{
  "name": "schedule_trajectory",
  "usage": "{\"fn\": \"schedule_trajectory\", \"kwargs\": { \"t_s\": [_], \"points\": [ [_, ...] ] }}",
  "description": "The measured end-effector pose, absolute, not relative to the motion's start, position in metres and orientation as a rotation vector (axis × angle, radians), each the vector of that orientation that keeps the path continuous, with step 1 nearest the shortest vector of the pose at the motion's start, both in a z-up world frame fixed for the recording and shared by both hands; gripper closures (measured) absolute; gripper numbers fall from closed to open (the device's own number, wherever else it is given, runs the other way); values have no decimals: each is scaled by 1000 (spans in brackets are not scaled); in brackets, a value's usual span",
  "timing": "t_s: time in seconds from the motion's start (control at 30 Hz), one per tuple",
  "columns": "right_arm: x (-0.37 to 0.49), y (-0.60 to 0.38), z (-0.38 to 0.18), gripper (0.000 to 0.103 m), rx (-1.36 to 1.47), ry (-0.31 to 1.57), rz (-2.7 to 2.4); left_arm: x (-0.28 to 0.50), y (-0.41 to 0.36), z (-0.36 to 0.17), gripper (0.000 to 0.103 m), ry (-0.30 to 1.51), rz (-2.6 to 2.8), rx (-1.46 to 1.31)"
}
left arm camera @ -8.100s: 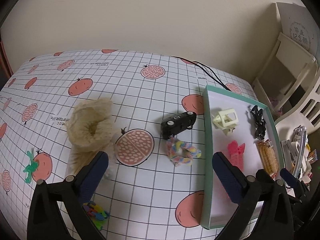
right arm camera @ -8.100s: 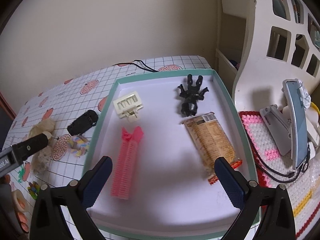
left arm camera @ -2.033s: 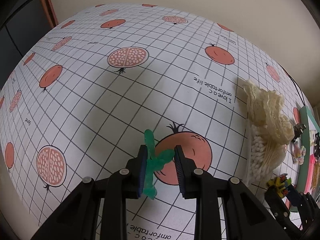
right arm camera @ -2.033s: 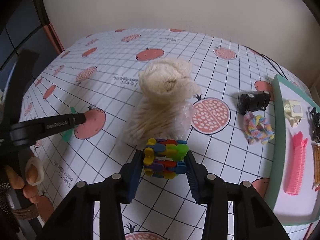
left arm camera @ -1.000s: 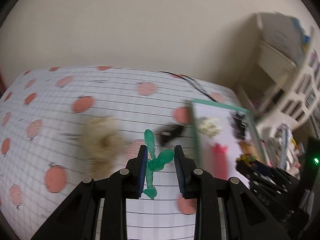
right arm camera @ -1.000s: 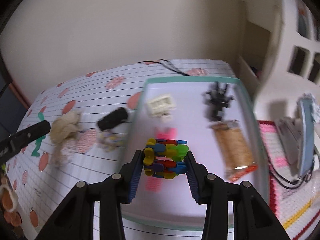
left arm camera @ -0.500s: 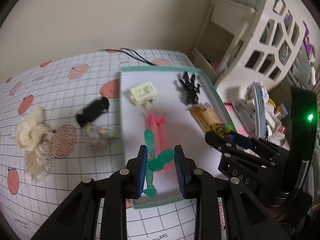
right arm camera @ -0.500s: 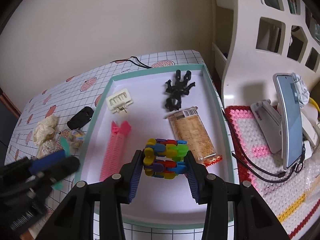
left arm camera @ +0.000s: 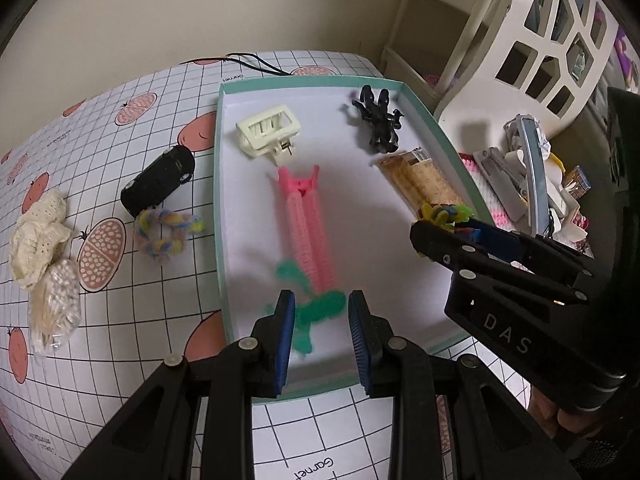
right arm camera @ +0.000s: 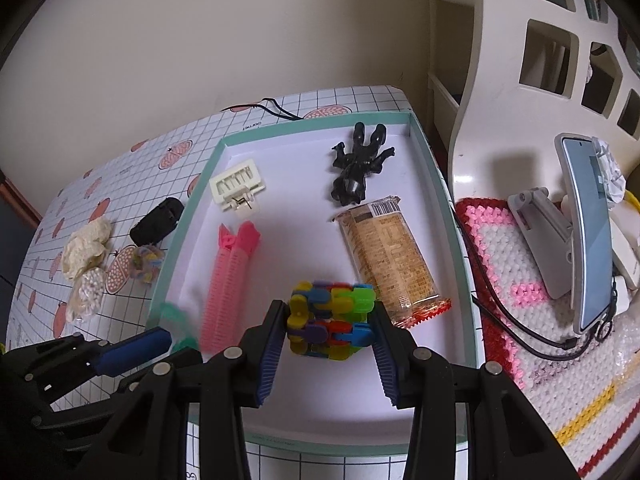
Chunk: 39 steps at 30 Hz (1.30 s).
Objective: Organize objects
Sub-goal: 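Carry the green toy and block toy into the tray with both tools, then open both tools releasing the green toy and block toy, then withdraw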
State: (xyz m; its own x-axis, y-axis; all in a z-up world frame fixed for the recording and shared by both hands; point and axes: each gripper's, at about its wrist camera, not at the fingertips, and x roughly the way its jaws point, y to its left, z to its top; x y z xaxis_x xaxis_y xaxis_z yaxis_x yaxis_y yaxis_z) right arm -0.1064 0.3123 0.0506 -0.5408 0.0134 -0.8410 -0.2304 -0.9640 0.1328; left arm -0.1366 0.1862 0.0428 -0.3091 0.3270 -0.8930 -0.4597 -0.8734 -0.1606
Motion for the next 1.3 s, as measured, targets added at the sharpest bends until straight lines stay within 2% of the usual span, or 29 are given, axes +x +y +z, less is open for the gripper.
{"fn": "schedule_trajectory", "kwargs": {
  "t_s": [0.47,0.57,0.67,0.77,0.87,0.93,1.0,1.07,1.23,1.3],
  "points": [
    [-107,313,55,58,-1384,353,2644,-144,173,57,74,73,2236,-1439],
    [-107,311,55,55,-1379,332,2645,-146,168,61,73,68,2286,-1422],
    [-107,309,54,40,-1388,323,2643,-150,159,64,60,56,2342,-1411],
    [-108,308,52,39,-1401,318,2646,-153,153,65,53,53,2386,-1414],
    [-109,307,51,28,-1404,310,2641,-157,146,62,47,55,2416,-1431],
    [-109,307,51,21,-1398,311,2636,-159,142,60,46,42,2430,-1447],
    [-109,308,51,10,-1393,311,2630,-162,137,59,44,25,2442,-1460],
    [-109,307,51,4,-1386,298,2627,-163,132,58,42,17,2458,-1469],
    [-110,307,51,0,-1385,304,2623,-167,121,55,39,-4,2490,-1495],
    [-110,306,51,0,-1385,299,2621,-169,116,54,18,-26,2502,-1502]
  ]
}}
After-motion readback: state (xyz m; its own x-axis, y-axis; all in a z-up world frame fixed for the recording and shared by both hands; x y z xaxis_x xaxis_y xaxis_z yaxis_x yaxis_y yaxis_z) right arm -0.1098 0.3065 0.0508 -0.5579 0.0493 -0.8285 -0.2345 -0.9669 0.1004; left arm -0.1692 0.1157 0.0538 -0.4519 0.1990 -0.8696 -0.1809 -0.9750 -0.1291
